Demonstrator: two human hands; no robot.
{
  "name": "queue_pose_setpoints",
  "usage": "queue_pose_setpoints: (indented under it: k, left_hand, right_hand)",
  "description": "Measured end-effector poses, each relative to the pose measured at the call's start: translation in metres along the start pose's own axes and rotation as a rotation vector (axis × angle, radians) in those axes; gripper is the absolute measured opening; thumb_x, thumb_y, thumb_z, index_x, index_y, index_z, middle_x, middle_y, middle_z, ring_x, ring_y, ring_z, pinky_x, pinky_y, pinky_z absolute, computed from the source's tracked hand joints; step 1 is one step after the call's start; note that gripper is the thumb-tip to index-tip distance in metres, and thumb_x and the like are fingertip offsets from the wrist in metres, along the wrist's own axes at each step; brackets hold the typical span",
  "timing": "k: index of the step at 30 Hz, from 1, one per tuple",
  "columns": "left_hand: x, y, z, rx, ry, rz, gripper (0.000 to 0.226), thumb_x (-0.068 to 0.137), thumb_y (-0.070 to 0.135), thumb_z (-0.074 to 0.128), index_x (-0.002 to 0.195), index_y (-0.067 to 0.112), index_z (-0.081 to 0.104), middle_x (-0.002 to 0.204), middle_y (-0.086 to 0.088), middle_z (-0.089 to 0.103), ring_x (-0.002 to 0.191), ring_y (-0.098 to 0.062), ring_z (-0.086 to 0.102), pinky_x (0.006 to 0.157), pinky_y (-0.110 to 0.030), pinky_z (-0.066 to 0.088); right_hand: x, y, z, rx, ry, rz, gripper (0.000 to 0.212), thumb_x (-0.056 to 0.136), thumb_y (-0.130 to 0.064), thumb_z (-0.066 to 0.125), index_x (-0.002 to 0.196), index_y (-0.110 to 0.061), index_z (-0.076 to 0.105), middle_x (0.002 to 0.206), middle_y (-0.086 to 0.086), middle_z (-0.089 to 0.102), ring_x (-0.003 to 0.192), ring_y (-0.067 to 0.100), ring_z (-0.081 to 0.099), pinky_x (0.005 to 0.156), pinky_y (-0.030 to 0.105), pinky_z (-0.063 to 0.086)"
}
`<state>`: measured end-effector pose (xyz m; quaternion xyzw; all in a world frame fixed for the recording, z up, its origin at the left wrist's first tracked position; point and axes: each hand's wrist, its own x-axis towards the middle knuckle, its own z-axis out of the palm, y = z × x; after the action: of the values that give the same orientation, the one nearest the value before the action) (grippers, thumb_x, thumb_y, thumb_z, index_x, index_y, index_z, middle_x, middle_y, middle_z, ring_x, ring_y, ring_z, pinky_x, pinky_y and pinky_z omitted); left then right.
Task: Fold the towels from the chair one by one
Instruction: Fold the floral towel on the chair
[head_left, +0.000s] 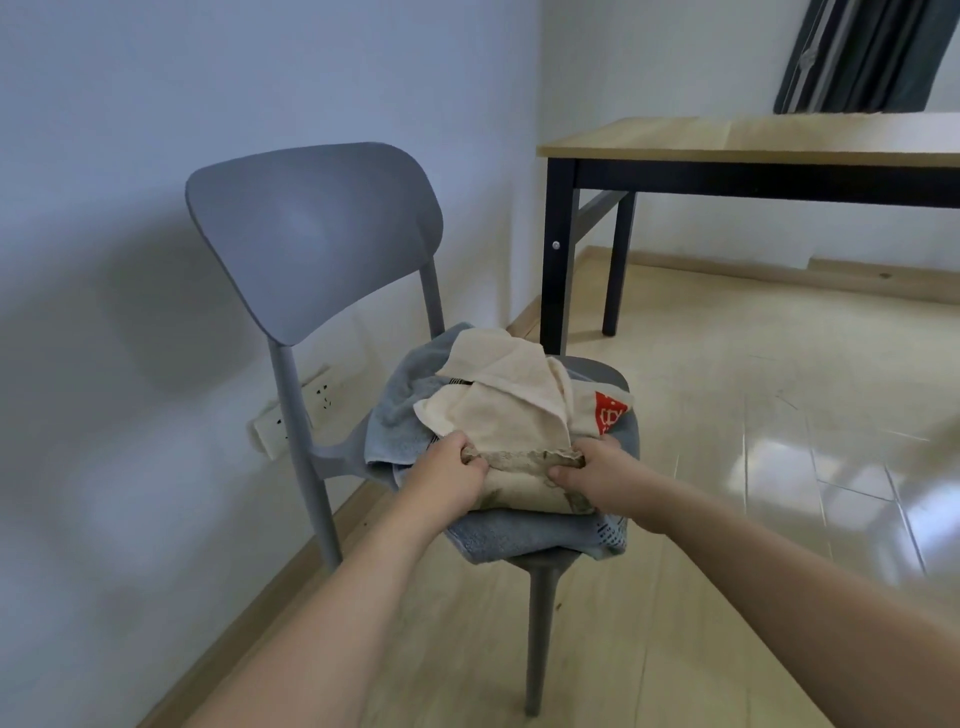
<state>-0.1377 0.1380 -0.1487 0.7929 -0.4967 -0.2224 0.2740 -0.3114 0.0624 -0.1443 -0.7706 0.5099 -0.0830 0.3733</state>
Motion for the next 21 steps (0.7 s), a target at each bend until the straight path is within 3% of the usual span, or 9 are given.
queue_pose_setpoints:
  k: [2,4,6,8,11,14,18,21]
  left_hand:
    - [0.010,-0.002,0.009,0.117,0.023,-0.019,0.012,0.095,0.032,0.046,0.103,0.023,0.046,0.112,0.000,0.041,0.089,-0.019,0.046,0.074,-0.032,0.036]
    - [0.015,-0.006,0.014,0.224,0.038,-0.019,0.025,0.096,0.034,0.042,0.115,0.018,0.045,0.122,-0.003,0.038,0.101,-0.023,0.048,0.081,-0.035,0.037]
    - [0.017,-0.005,0.013,0.372,0.054,0.021,0.027,0.098,0.035,0.037,0.108,0.013,0.049,0.120,-0.005,0.046,0.109,-0.025,0.047,0.087,-0.038,0.040]
    - [0.020,0.000,0.005,0.469,0.018,0.044,0.024,0.099,0.034,0.034,0.098,0.015,0.048,0.110,-0.002,0.053,0.105,-0.024,0.045,0.083,-0.037,0.038]
    - [0.040,0.027,-0.020,0.312,-0.025,-0.029,0.023,0.100,0.031,0.032,0.093,0.016,0.047,0.090,0.004,0.053,0.089,-0.018,0.048,0.063,-0.032,0.033]
    - [0.075,0.072,-0.044,0.026,-0.025,-0.122,0.017,0.100,0.027,0.037,0.088,0.023,0.048,0.080,0.008,0.048,0.075,-0.012,0.046,0.058,-0.028,0.032]
    - [0.117,0.148,-0.075,-0.337,0.015,-0.191,0.025,0.096,0.012,0.039,0.081,0.023,0.054,0.083,0.002,0.055,0.075,-0.015,0.051,0.055,-0.028,0.042]
    - [0.131,0.233,-0.114,-0.364,0.024,-0.176,0.028,0.096,0.011,0.036,0.087,0.020,0.061,0.084,0.002,0.058,0.079,-0.013,0.054,0.056,-0.024,0.040]
  right_hand:
    - [0.008,-0.001,0.003,-0.066,0.048,0.073,0.051,0.090,-0.041,0.058,0.130,-0.016,0.041,0.134,0.009,0.037,0.119,0.028,0.044,0.102,0.039,0.040]
    - [0.015,0.000,0.000,0.003,0.016,0.090,0.050,0.087,-0.041,0.063,0.122,-0.016,0.038,0.119,0.007,0.049,0.103,0.021,0.051,0.084,0.032,0.045]
    - [0.021,0.001,-0.010,-0.027,-0.071,0.069,0.042,0.085,-0.042,0.064,0.113,-0.018,0.045,0.107,0.001,0.056,0.097,0.017,0.054,0.079,0.028,0.044]
    - [0.028,-0.001,-0.024,-0.120,-0.176,0.034,0.030,0.084,-0.044,0.065,0.099,-0.022,0.054,0.103,-0.003,0.060,0.097,0.016,0.056,0.080,0.027,0.045]
    - [0.047,-0.009,-0.054,0.012,-0.319,0.037,0.025,0.081,-0.043,0.069,0.088,-0.021,0.059,0.095,-0.002,0.064,0.090,0.017,0.061,0.075,0.029,0.051]
    - [0.062,-0.023,-0.098,0.516,-0.359,0.108,0.013,0.080,-0.023,0.074,0.081,-0.017,0.062,0.089,0.004,0.070,0.087,0.020,0.067,0.081,0.039,0.057]
    - [0.072,-0.064,-0.179,0.902,-0.318,0.265,0.023,0.087,-0.009,0.063,0.106,-0.013,0.051,0.105,0.013,0.065,0.092,0.025,0.066,0.075,0.038,0.056]
    - [0.073,-0.112,-0.255,0.903,-0.174,0.330,0.031,0.090,-0.025,0.060,0.118,-0.020,0.048,0.113,0.011,0.058,0.098,0.026,0.061,0.070,0.036,0.057]
